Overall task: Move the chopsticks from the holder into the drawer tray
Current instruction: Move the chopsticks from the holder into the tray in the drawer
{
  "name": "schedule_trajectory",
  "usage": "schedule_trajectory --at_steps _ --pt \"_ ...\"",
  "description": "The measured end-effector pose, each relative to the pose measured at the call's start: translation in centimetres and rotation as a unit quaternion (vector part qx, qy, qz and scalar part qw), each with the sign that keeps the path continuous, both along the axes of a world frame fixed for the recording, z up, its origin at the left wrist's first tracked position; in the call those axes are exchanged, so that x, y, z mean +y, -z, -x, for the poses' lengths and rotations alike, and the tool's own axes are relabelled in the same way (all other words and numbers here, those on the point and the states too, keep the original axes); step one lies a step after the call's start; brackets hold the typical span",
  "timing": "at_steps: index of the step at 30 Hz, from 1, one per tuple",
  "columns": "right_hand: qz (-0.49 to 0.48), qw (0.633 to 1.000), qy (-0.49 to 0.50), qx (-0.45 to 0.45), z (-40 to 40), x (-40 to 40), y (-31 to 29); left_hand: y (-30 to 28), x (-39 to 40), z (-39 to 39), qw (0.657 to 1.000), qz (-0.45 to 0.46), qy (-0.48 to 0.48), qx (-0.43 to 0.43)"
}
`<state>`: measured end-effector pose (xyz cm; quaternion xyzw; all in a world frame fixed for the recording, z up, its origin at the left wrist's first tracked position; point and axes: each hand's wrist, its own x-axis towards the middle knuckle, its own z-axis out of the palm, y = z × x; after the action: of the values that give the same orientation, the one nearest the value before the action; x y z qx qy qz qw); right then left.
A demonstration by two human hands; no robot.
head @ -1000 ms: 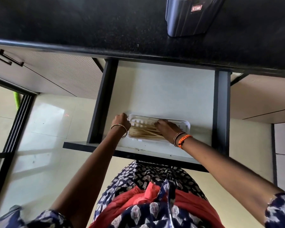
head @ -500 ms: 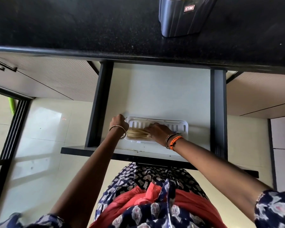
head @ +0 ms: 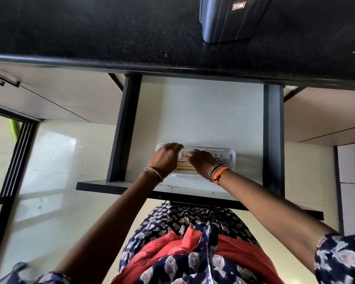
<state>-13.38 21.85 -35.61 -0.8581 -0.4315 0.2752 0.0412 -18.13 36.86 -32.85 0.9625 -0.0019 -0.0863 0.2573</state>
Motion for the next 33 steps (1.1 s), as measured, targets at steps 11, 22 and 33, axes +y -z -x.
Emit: schedule_trajectory --at_steps 11,22,33 --pt "0.115 0.983 0.065 0.127 1.1 -3.6 0.2 3.4 -2.2 1.3 0.934 -0.07 0.062 0.345" --pt "-0.083 0.985 0.151 -0.019 -1.4 -3.2 -5.2 -0.1 -1.6 -1.5 0.981 -0.091 0.014 0.17" --pt "-0.412 0.793 0.397 -0.21 -18.8 -3.9 -22.6 -16.5 -0.9 -19.1 0.955 0.161 -0.123 -0.215"
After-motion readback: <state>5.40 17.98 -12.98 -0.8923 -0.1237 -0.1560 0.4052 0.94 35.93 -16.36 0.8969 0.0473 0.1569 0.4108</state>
